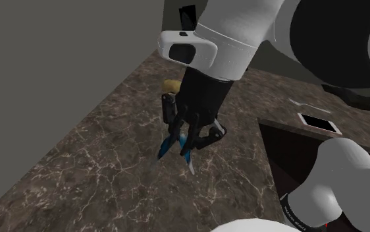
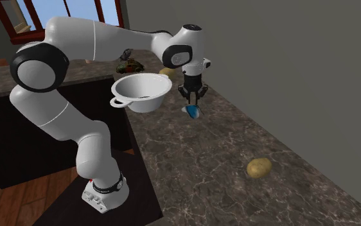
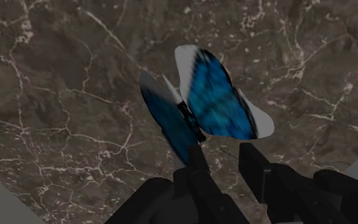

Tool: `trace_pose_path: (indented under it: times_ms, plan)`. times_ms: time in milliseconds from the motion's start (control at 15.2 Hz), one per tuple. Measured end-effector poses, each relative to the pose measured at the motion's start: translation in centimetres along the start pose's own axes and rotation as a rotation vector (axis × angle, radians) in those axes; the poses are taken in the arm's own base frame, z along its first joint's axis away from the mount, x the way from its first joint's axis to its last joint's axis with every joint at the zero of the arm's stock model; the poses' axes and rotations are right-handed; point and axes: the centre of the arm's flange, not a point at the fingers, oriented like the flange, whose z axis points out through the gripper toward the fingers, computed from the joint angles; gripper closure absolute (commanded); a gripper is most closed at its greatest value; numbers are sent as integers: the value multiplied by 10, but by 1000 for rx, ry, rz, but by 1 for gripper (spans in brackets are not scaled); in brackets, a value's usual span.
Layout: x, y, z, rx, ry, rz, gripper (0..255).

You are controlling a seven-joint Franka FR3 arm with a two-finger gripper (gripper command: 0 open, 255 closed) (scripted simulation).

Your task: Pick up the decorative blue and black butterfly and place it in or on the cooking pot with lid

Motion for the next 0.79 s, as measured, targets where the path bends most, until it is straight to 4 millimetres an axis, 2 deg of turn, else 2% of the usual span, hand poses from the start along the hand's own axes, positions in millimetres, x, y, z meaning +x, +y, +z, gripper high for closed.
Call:
trace_pose_path:
  times_ms: [792]
  plan:
    - [11, 2, -63, 0, 0, 0, 255]
